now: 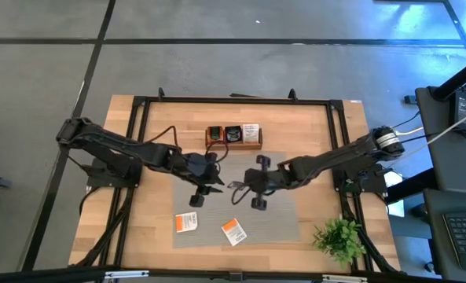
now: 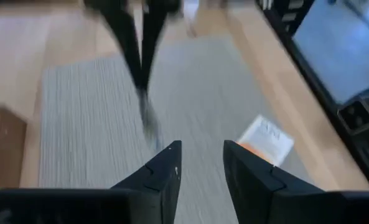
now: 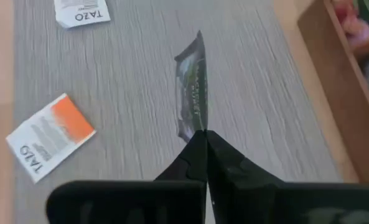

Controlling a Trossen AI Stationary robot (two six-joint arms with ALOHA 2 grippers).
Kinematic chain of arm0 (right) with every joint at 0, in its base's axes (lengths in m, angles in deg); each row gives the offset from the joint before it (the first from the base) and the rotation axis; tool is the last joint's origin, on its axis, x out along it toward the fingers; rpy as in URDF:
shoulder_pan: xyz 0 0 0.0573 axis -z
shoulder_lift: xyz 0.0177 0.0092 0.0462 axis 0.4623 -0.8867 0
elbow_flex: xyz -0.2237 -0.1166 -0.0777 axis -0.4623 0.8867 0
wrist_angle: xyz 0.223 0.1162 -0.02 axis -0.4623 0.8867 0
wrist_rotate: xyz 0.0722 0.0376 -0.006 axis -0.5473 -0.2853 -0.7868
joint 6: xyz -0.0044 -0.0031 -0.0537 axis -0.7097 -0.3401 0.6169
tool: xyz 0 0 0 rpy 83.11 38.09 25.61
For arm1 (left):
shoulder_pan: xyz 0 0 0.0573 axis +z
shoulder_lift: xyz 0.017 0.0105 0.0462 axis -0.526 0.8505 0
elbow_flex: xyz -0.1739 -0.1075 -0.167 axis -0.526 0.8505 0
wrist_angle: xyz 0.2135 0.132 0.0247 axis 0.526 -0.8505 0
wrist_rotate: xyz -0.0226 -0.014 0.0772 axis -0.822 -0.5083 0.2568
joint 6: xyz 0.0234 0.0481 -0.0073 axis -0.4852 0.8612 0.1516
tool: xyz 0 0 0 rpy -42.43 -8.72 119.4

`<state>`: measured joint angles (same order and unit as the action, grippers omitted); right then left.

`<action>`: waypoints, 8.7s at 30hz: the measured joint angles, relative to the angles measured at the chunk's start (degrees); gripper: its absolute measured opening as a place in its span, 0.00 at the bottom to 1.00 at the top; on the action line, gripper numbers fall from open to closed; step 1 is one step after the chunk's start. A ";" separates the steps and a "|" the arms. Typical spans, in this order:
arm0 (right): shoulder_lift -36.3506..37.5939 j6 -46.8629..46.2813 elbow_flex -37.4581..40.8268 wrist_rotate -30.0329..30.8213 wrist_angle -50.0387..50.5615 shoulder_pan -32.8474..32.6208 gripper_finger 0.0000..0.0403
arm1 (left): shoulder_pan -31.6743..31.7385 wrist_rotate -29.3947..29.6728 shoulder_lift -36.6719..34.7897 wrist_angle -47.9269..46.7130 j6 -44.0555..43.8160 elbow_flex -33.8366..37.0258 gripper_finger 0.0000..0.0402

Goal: Pick & Place Tea
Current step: Put the purple tea bag into the middle section of the wooden organizer, then put the white orange tea bag into the right section of the wooden organizer

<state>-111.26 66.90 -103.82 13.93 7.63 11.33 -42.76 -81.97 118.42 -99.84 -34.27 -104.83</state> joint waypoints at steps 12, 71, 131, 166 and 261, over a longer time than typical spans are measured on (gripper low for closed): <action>-12.11 12.23 -11.52 0.86 1.89 -0.07 0.00 | 1.91 -0.02 0.07 -0.91 -2.55 -0.09 0.29; -15.03 16.25 -17.56 2.42 -3.03 1.97 0.01 | 0.90 2.23 0.11 -8.25 1.55 -0.11 0.29; 9.48 12.93 10.80 3.97 -17.87 0.48 0.06 | 13.38 2.52 -13.73 38.37 8.57 23.08 0.01; 12.29 13.14 20.89 3.97 -29.47 0.55 0.06 | 35.67 -13.72 22.23 53.65 11.47 13.07 0.01; 0.36 -5.15 17.87 -4.36 -38.46 -12.30 0.06 | -8.50 -6.20 20.66 39.60 4.64 12.70 0.29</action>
<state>-110.90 61.75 -85.95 9.57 -30.83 -0.97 -51.26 -88.16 139.08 -60.24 -29.63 -92.13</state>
